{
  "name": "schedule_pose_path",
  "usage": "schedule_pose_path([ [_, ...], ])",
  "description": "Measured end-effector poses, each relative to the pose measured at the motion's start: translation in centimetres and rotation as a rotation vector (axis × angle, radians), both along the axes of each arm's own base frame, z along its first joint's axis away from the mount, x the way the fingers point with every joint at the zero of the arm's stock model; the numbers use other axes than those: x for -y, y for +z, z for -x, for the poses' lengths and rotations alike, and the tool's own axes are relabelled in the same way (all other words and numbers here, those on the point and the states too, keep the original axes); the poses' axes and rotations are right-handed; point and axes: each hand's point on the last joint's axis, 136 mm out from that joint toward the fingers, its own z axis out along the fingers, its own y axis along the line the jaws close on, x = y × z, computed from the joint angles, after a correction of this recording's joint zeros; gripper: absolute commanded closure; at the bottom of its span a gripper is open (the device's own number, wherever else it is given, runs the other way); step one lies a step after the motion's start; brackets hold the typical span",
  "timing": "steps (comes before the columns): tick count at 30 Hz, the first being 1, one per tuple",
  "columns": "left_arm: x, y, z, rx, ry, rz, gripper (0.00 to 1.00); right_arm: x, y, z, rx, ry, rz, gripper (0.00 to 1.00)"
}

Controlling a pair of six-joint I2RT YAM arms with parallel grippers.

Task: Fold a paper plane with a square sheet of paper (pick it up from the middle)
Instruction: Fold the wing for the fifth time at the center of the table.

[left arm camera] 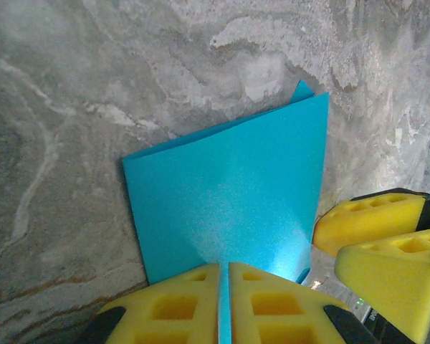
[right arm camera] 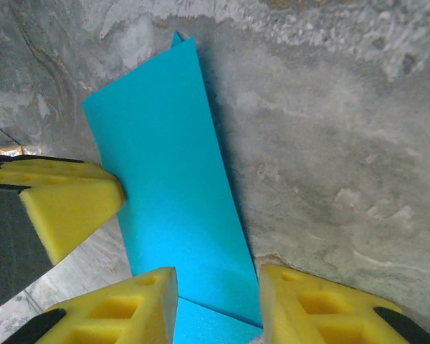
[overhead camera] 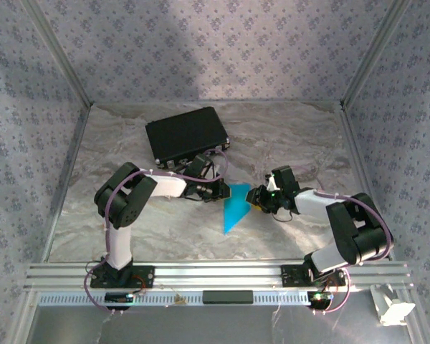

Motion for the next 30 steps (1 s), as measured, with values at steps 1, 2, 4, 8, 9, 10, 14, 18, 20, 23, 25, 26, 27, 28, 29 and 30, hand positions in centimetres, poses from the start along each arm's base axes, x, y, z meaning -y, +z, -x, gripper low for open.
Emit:
schedule_pose_path([
  [1, 0.0, 0.0, 0.0, -0.002, -0.001, 0.003, 0.89, -0.2, 0.0, 0.0, 0.001, 0.008, -0.008, 0.64],
  [2, 0.0, 0.0, 0.0, -0.006, -0.001, 0.006, 0.89, -0.4, 0.0, 0.1, 0.001, 0.017, -0.012, 0.64],
  [4, 0.0, 0.0, 0.0, -0.008, -0.003, 0.010, 0.88, -0.5, -0.1, 0.2, 0.001, 0.032, -0.012, 0.65],
  [8, 0.0, 0.0, 0.0, -0.008, -0.004, 0.014, 0.89, -0.8, 0.0, 0.2, 0.002, 0.045, -0.022, 0.65],
  [9, 0.0, 0.0, 0.0, -0.008, -0.005, 0.016, 0.89, -0.9, 0.1, 0.2, 0.002, 0.047, -0.024, 0.65],
  [10, 0.0, 0.0, 0.0, -0.009, -0.004, 0.017, 0.89, -0.9, 0.1, 0.2, 0.005, 0.049, -0.025, 0.65],
  [14, 0.0, 0.0, 0.0, -0.011, -0.006, 0.019, 0.88, -1.1, 0.6, -0.3, 0.026, 0.060, -0.026, 0.65],
  [18, 0.0, 0.0, 0.0, -0.011, -0.006, 0.020, 0.88, -0.9, 1.4, -1.5, 0.059, 0.055, -0.015, 0.65],
  [20, 0.0, 0.0, 0.0, -0.011, -0.006, 0.020, 0.89, -0.4, 1.5, -2.0, 0.071, 0.045, -0.001, 0.64],
  [23, 0.0, 0.0, 0.0, -0.011, -0.006, 0.019, 0.89, 0.2, 1.3, -2.6, 0.076, 0.029, 0.017, 0.64],
  [25, 0.0, 0.0, 0.0, -0.011, -0.006, 0.019, 0.89, 0.6, 1.0, -2.8, 0.070, 0.021, 0.027, 0.63],
  [26, 0.0, 0.0, 0.0, -0.011, -0.005, 0.019, 0.89, 0.7, 0.7, -3.0, 0.065, 0.019, 0.031, 0.63],
  [27, 0.0, 0.0, 0.0, -0.013, -0.004, 0.020, 0.89, 0.7, 0.5, -3.0, 0.059, 0.018, 0.033, 0.63],
  [28, 0.0, 0.0, 0.0, -0.013, -0.004, 0.019, 0.89, 0.7, 0.2, -3.1, 0.053, 0.019, 0.035, 0.63],
  [29, 0.0, 0.0, 0.0, -0.013, -0.004, 0.019, 0.89, 0.7, -0.1, -3.2, 0.045, 0.020, 0.033, 0.63],
  [30, 0.0, 0.0, 0.0, -0.013, -0.004, 0.019, 0.89, 0.7, 0.0, -3.2, 0.041, 0.022, 0.024, 0.63],
])
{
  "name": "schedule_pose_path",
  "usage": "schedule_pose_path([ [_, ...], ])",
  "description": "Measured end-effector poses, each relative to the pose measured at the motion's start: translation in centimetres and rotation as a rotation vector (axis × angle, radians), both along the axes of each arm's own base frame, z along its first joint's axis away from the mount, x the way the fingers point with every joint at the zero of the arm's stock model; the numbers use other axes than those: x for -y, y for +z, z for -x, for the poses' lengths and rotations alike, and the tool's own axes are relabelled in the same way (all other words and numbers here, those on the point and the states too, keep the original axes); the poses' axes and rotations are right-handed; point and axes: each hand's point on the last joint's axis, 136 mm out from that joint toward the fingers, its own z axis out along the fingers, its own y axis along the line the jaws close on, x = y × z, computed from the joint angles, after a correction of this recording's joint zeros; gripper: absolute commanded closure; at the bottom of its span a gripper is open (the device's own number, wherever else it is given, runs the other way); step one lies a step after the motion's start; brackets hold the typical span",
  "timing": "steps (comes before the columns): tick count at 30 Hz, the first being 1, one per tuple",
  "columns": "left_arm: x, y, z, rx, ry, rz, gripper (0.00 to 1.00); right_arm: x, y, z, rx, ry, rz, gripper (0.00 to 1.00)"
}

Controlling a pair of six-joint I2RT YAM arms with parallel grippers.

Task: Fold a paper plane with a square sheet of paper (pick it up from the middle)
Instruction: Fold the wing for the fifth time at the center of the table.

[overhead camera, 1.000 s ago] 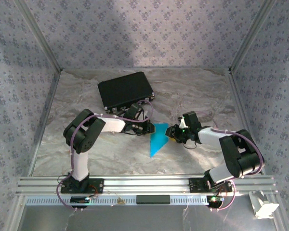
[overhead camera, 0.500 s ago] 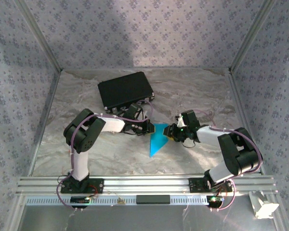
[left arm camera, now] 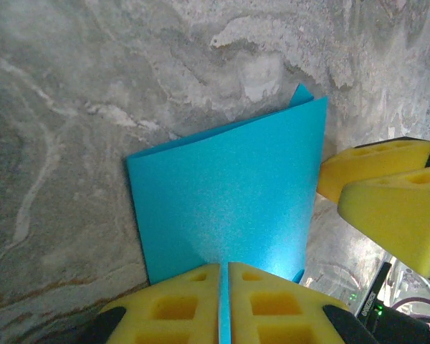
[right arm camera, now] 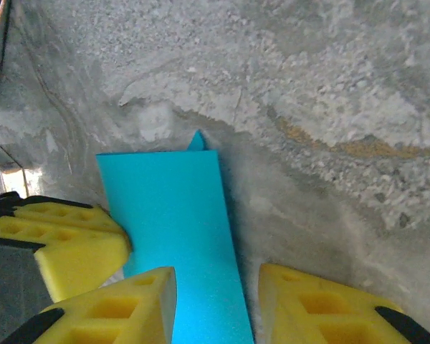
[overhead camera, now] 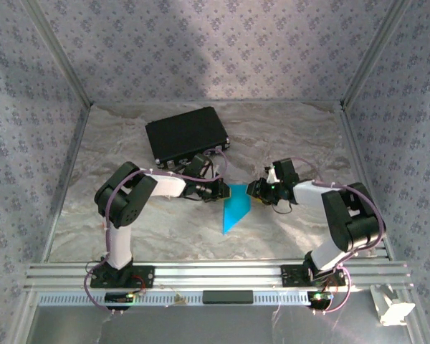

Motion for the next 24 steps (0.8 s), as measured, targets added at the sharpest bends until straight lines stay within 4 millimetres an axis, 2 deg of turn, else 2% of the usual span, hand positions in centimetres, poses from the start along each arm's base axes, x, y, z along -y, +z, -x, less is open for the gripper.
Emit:
schedule_pose_path([
  [8, 0.0, 0.0, 0.0, -0.001, 0.001, 0.000, 0.89, -0.8, 0.0, -0.1, 0.003, 0.030, -0.039, 0.68],
  [12, 0.0, 0.0, 0.0, -0.002, 0.003, 0.000, 0.89, -1.8, 0.1, 0.4, 0.008, 0.063, -0.056, 0.68],
  [24, -0.1, 0.0, 0.0, -0.004, 0.004, 0.000, 0.90, -1.6, 0.2, 2.9, 0.009, 0.068, -0.113, 0.69],
])
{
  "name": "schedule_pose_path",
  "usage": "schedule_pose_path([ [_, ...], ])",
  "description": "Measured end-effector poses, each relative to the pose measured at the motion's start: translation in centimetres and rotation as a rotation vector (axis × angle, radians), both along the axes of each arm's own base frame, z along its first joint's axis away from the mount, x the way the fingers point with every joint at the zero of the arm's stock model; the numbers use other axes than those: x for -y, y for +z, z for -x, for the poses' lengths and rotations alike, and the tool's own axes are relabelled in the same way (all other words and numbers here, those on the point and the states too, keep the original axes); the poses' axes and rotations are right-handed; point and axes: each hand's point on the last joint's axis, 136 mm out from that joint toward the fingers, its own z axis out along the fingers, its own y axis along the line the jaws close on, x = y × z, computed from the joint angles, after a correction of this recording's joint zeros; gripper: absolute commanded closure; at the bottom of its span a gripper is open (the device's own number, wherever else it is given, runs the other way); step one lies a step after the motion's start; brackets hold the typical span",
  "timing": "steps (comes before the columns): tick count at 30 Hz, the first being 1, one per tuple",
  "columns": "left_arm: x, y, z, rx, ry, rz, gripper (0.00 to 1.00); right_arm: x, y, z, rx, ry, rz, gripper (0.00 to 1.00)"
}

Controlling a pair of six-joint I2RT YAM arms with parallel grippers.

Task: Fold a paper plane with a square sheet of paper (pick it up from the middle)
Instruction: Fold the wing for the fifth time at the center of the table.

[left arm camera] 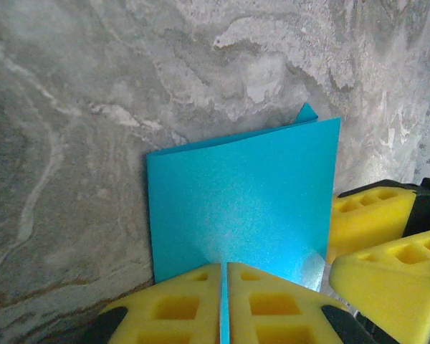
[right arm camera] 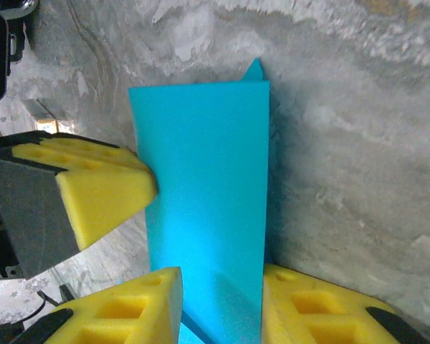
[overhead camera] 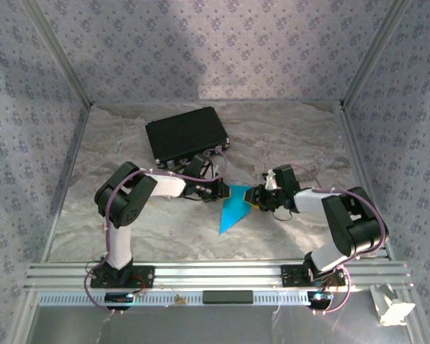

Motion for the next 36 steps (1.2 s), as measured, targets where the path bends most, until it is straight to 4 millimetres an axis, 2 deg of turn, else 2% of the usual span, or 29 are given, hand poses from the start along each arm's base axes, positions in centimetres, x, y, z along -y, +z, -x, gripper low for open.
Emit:
schedule_pose_path([
  [7, 0.0, 0.0, 0.0, -0.006, 0.003, 0.002, 0.89, -0.7, 0.9, -0.1, 0.022, 0.030, -0.053, 0.73],
  [13, 0.0, 0.0, 0.0, -0.009, 0.006, 0.002, 0.89, -0.7, 0.8, -0.4, 0.010, 0.034, -0.100, 0.73],
  [17, 0.0, 0.0, 0.0, -0.009, 0.006, 0.002, 0.89, -0.9, 1.4, -0.7, 0.027, 0.043, -0.136, 0.74],
  [25, 0.1, 0.1, 0.0, -0.017, 0.014, 0.011, 0.86, -1.5, 1.1, -0.7, 0.012, 0.065, -0.182, 0.82],
  [28, 0.1, 0.3, -0.1, -0.016, 0.018, 0.019, 0.82, -1.5, 1.0, -0.7, 0.007, 0.061, -0.184, 0.90],
  [32, 0.0, 0.9, 0.0, -0.002, 0.030, 0.029, 0.68, -1.4, 1.0, -0.8, 0.002, 0.052, -0.184, 0.96],
  [36, -0.9, 1.5, 0.4, 0.005, 0.052, 0.011, 0.68, -0.8, 0.6, -0.9, -0.030, -0.004, -0.151, 0.97],
])
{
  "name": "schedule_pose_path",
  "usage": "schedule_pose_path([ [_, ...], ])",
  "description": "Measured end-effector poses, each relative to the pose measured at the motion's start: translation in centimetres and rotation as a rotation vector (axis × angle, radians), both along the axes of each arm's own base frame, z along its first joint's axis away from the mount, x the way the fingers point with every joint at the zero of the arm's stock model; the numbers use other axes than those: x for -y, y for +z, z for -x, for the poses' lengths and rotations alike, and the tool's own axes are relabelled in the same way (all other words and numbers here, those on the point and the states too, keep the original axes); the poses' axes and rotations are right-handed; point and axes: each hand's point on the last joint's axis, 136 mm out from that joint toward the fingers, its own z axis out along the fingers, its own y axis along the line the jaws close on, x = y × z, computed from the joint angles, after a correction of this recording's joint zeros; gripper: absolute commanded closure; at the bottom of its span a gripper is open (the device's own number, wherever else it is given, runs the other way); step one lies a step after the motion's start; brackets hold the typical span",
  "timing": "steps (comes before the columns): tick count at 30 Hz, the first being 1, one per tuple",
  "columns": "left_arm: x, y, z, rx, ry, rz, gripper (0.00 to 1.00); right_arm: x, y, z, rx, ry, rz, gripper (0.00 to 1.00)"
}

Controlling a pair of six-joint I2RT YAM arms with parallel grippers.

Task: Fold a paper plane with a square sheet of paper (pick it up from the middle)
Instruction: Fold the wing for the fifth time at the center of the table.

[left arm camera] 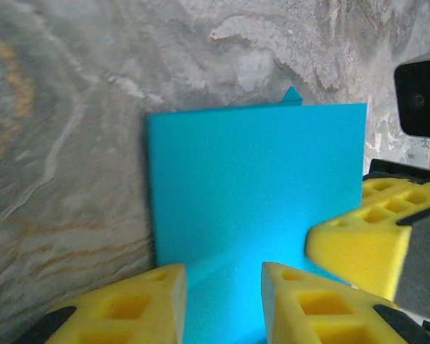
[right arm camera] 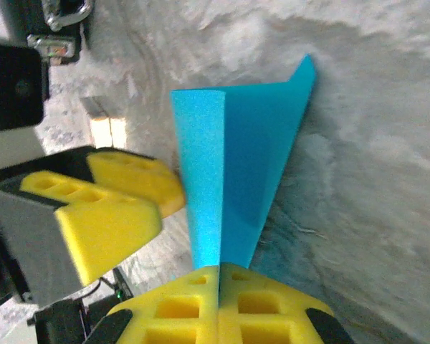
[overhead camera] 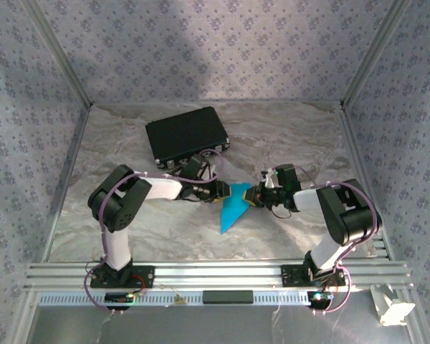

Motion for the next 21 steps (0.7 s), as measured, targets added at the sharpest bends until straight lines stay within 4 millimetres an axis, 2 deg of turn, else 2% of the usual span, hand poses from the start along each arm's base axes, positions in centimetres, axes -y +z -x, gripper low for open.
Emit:
schedule_pose_path([
  [6, 0.4, 1.4, 0.9, 0.010, 0.001, 0.008, 0.78, 0.5, -0.1, 0.3, -0.037, -0.075, 0.029, 0.97],
  [10, 1.3, 0.9, 2.5, -0.016, -0.031, -0.005, 0.83, 0.6, 0.1, 0.2, -0.042, -0.106, 0.027, 0.96],
  [14, 1.5, -0.9, 3.8, -0.055, -0.053, -0.046, 0.85, 0.8, -0.3, 0.5, -0.067, -0.124, 0.027, 0.95],
  [16, 1.4, -1.5, 4.0, -0.070, -0.053, -0.064, 0.86, 0.8, -0.4, 0.6, -0.075, -0.127, 0.027, 0.93],
  [21, 1.3, -1.7, 3.9, -0.070, -0.053, -0.072, 0.88, 0.5, -0.1, 0.7, -0.061, -0.112, 0.016, 0.86],
])
